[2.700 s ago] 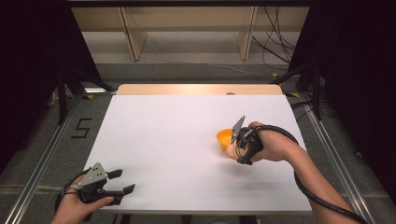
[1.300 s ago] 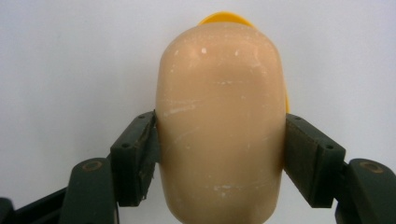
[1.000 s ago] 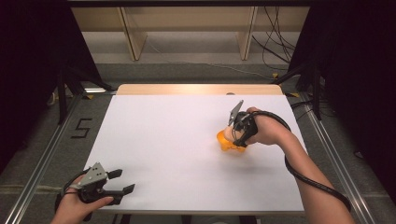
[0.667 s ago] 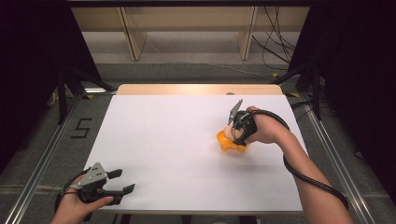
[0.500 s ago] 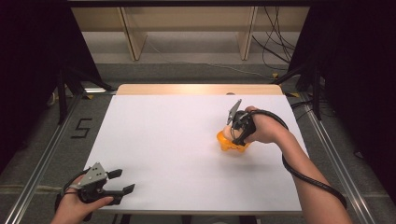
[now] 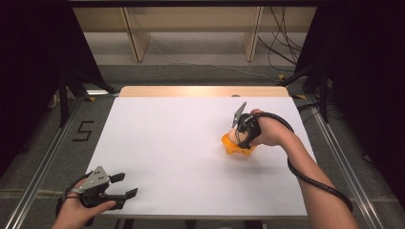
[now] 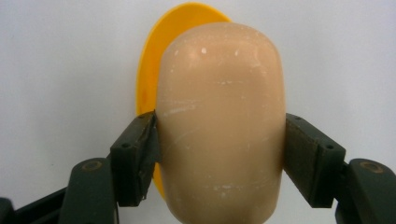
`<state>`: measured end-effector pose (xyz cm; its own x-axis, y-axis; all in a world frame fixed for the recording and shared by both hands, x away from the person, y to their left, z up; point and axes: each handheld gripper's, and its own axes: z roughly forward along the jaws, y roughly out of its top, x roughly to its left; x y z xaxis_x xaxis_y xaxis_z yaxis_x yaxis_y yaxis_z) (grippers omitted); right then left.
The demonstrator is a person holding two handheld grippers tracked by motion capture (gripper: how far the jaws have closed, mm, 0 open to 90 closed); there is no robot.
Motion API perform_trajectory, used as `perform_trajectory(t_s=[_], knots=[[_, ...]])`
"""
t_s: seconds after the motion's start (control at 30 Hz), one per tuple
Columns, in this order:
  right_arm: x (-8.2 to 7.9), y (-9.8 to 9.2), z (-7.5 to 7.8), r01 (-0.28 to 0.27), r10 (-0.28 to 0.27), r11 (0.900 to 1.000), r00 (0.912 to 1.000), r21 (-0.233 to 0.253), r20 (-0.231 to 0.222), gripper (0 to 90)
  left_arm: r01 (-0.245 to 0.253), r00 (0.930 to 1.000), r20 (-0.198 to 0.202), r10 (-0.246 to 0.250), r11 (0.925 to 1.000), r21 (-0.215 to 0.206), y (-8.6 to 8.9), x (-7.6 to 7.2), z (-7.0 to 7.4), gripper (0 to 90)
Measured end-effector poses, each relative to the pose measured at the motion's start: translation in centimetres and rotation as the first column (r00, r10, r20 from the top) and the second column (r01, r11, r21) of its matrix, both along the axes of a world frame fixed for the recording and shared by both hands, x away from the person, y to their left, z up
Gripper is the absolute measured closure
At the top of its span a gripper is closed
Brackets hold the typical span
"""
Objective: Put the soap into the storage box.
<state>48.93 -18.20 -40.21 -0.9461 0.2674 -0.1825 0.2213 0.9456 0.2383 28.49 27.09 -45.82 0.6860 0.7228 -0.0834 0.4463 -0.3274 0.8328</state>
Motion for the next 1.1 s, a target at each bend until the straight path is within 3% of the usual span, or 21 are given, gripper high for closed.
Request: perform_trajectory(t_s=[0.07, 0.1, 0.13, 0.27, 0.5, 0.7, 0.87, 0.97, 1.03, 1.1], knots=[[-0.3, 0.0, -0.1, 0.053, -0.053, 0.999, 0.9985, -0.006, -0.010, 33.5, -0.001, 1.0000, -0.002, 0.001, 1.0000, -0.002, 0.0, 0.0, 0.0, 25.2], [-0.1, -0.1, -0.1, 0.038, -0.038, 0.999, 0.9993, -0.009, -0.007, 33.5, 0.000, 1.0000, -0.003, 0.000, 1.0000, -0.003, 0.0, 0.0, 0.0, 25.2], [-0.3, 0.0, -0.2, 0.063, -0.063, 0.998, 0.9978, 0.006, -0.019, 33.5, -0.003, 1.0000, 0.000, 0.003, 1.0000, -0.002, 0.0, 0.0, 0.0, 25.2], [-0.1, -0.1, -0.4, 0.031, -0.031, 0.999, 0.9993, 0.009, -0.021, 33.5, 0.003, 1.0000, -0.004, -0.003, 1.0000, -0.002, 0.0, 0.0, 0.0, 25.2], [-0.1, -0.2, -0.5, 0.048, -0.048, 0.999, 0.9987, -0.021, -0.016, 33.3, 0.010, 1.0000, -0.002, -0.010, 0.9999, 0.010, 0.1, 0.1, 0.0, 25.2], [-0.2, -0.2, -0.1, 0.075, -0.075, 0.997, 0.9970, 0.034, -0.022, 37.1, 0.009, 1.0000, -0.003, -0.009, 0.9999, 0.010, 0.1, 0.1, 0.0, 25.1], [-0.5, -0.5, 0.4, 0.073, -0.071, 0.996, 0.9971, 0.046, -0.027, 39.3, 0.004, 1.0000, -0.003, -0.004, 1.0000, -0.001, 0.0, 0.0, 0.0, 25.2], [-1.1, -0.8, 0.5, 0.106, -0.104, 0.993, 0.9939, 0.045, -0.036, 39.6, 0.006, 1.0000, -0.005, -0.006, 1.0000, 0.001, 0.0, 0.0, 0.0, 25.2], [-1.3, -1.1, 0.6, 0.097, -0.096, 0.994, 0.9951, 0.056, -0.024, 39.3, 0.007, 1.0000, 0.007, -0.007, 0.9998, 0.021, 0.1, 0.1, 0.0, 25.2], [-1.6, -1.5, 0.7, 0.110, -0.110, 0.992, 0.9940, 0.067, -0.005, 38.6, 0.010, 0.9999, 0.001, -0.010, 0.9998, 0.014, 0.1, 0.1, 0.0, 25.2]])
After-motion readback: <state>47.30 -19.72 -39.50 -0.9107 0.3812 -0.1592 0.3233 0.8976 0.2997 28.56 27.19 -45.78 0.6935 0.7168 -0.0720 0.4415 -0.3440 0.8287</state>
